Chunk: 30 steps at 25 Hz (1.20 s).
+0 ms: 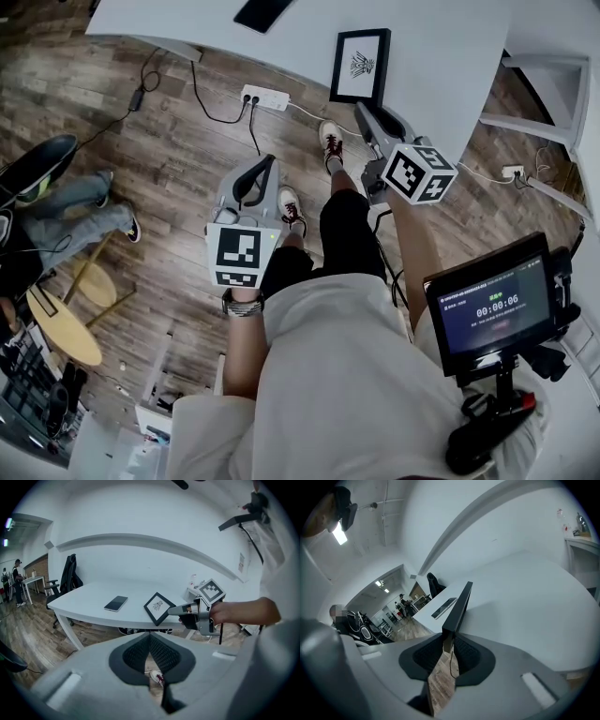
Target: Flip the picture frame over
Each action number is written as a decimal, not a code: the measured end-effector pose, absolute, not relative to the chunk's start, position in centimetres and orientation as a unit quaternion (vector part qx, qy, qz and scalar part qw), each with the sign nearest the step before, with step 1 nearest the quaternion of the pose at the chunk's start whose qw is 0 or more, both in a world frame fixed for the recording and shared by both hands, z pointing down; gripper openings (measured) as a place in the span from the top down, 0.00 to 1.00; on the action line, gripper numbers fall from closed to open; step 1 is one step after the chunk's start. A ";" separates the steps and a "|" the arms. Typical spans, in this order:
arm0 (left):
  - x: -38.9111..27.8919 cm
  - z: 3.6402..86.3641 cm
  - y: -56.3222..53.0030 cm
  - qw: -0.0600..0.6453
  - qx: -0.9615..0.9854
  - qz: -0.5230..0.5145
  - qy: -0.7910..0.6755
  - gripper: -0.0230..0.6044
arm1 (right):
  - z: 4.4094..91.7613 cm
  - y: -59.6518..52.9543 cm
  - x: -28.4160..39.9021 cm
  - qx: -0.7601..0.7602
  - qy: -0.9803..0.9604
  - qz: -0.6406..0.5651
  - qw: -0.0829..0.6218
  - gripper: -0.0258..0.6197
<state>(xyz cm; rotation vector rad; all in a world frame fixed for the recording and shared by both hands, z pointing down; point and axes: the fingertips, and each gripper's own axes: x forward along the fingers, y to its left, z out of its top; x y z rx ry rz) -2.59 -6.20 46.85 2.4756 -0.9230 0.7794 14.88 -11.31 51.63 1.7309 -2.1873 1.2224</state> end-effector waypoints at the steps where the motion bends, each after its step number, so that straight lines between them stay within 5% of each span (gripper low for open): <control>1: -2.6 46.9 -6.2 0.192 0.882 0.278 -0.328 0.96 | 51.7 -11.3 15.0 0.569 -0.715 0.405 0.041 0.84; 30: -2.0 46.7 -5.9 0.202 0.885 0.273 -0.318 0.96 | 57.3 -9.2 15.1 0.515 -0.604 0.583 -0.173 0.77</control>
